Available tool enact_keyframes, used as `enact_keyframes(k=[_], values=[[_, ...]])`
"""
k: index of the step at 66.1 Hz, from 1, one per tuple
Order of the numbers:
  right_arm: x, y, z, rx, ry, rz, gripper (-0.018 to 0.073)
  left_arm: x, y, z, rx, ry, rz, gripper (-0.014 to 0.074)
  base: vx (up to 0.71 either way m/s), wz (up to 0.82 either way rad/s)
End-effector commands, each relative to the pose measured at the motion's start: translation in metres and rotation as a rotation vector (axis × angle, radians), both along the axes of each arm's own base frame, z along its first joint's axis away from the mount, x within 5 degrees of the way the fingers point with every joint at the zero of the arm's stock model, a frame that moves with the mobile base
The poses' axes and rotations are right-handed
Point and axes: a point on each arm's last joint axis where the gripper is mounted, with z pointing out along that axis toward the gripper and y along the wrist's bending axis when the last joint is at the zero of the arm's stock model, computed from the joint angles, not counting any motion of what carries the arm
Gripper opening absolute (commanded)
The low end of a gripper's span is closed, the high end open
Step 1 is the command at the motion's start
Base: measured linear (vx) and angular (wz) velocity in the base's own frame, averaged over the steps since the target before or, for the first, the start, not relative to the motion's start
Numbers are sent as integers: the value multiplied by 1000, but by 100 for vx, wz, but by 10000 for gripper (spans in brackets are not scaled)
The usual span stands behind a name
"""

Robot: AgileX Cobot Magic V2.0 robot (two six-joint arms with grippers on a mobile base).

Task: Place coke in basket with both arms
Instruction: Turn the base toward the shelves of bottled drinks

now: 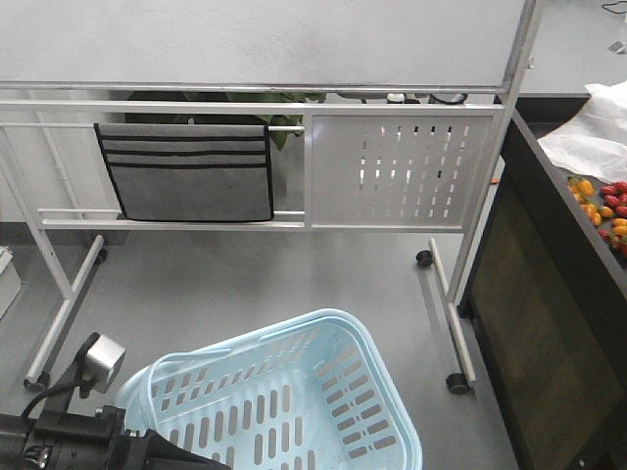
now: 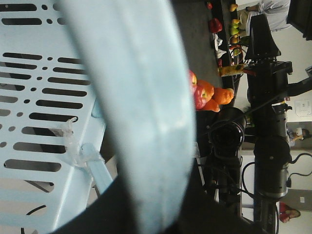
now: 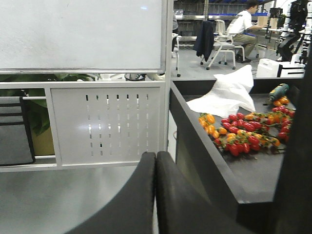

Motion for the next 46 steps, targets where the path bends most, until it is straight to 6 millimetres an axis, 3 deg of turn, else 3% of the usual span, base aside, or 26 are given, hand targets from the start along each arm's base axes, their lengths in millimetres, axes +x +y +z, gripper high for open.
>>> enact_keyframes(k=[1,46], values=[[-1,0,4,-22,-70,-4,-10,1,-4,17,-112,-37,-5,-6,14,11],[-1,0,4,-22,-70,-4,-10,1,-4,17,-112,-37,-5,-6,12,23]])
